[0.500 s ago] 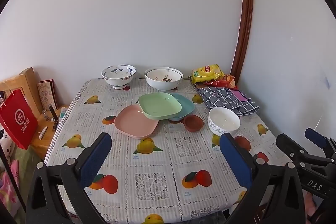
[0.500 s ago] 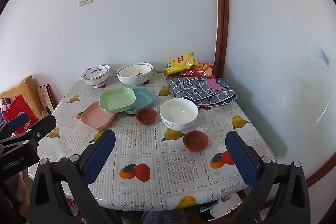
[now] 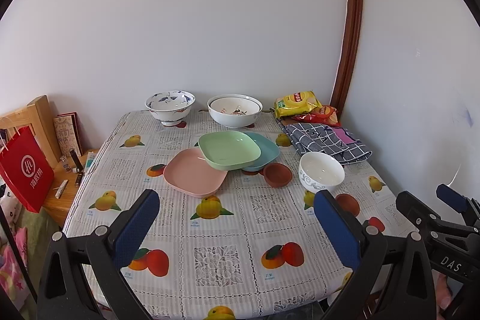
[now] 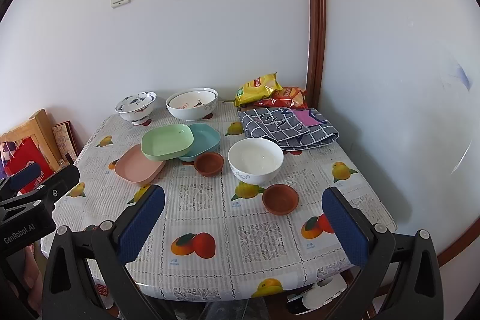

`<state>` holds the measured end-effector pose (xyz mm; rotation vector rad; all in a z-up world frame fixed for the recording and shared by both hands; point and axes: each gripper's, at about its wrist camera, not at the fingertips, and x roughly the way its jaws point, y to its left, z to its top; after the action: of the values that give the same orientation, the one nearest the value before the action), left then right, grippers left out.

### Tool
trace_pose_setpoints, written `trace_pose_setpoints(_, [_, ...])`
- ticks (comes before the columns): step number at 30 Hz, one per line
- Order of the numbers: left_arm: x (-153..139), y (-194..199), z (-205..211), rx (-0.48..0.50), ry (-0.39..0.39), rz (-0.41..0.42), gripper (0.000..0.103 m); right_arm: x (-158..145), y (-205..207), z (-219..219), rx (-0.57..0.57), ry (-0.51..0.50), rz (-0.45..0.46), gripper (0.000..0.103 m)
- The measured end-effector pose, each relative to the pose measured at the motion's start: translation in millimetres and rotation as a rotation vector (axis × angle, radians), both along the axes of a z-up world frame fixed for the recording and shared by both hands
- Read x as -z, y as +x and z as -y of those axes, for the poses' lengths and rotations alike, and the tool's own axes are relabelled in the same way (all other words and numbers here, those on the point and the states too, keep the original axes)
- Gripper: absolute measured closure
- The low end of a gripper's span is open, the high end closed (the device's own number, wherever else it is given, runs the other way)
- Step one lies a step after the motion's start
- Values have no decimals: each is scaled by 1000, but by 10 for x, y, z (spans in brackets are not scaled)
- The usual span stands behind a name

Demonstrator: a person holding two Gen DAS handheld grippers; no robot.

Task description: Organize plates and bowls

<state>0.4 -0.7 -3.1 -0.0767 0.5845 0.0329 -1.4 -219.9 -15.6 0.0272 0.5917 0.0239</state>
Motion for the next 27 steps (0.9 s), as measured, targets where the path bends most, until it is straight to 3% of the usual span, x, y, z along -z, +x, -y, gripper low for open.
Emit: trace_pose_setpoints(27, [-14,0,16,2,-6,39,0,41,38,-10,5,8,-14,0])
